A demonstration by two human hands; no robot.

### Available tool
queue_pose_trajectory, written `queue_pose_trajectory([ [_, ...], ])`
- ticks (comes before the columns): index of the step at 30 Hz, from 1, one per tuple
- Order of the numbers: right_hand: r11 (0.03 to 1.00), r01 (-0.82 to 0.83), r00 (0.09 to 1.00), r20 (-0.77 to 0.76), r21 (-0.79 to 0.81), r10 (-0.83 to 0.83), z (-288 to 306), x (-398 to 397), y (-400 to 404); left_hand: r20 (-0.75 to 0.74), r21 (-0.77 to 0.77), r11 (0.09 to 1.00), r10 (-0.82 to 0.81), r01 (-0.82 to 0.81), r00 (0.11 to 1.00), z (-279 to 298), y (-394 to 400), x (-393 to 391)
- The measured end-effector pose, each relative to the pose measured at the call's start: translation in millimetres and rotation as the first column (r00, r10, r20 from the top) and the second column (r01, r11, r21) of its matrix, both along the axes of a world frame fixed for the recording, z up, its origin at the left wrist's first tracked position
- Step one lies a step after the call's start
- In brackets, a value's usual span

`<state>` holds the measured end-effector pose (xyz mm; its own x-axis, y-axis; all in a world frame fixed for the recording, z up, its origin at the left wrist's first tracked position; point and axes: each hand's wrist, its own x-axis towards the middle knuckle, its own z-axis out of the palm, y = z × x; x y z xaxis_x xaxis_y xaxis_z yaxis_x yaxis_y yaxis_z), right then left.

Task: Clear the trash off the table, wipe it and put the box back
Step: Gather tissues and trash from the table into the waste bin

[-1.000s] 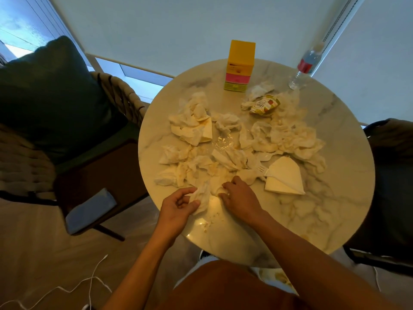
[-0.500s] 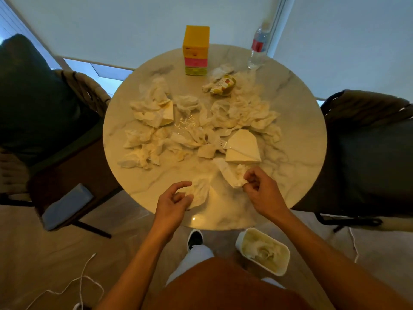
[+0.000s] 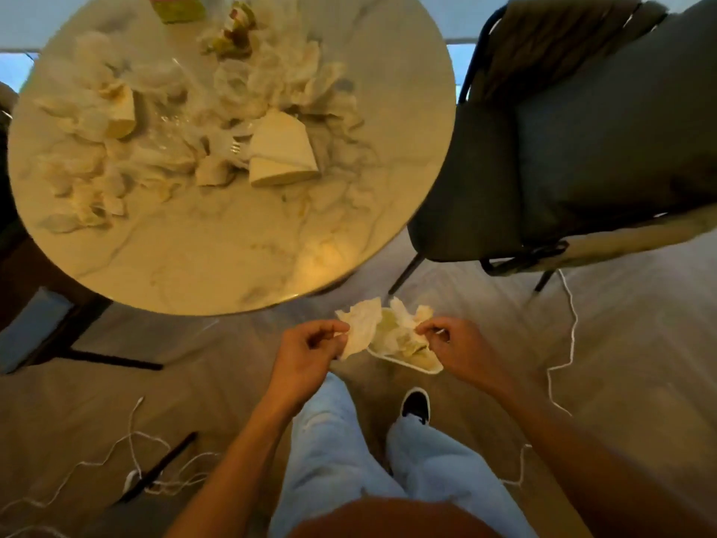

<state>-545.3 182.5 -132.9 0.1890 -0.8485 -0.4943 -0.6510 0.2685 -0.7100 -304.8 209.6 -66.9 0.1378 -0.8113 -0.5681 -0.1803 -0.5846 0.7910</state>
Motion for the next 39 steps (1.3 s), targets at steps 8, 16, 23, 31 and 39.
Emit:
queue_pose_trajectory([
  [8, 0.981, -0.021, 0.995, -0.088, 0.194, 0.039, -127, -29, 29, 0.025, 0.219, 0.965, -0.154, 0.145, 0.988, -117, 10, -61],
  [16, 0.956, -0.06, 0.98, -0.164, 0.288, 0.111, -249, -17, 10, 0.097, 0.363, 0.917, -0.215, 0.167, 0.972, -252, -9, -76],
  [23, 0.954, 0.096, 0.984, -0.175, 0.285, -0.047, -296, -1, 10, 0.149, 0.405, 0.868, -0.372, 0.287, 0.916, -328, -26, -90],
  [31, 0.942, 0.122, 0.985, -0.155, 0.313, -0.076, -262, -18, 17, 0.01, 0.512, 0.784, -0.415, 0.351, 0.91, -319, -40, -104],
  [39, 0.97, 0.058, 0.996, -0.084, 0.237, -0.04, -151, -4, -25, -0.01, 0.346, 0.884, -0.333, 0.315, 0.943, -223, -43, -75],
])
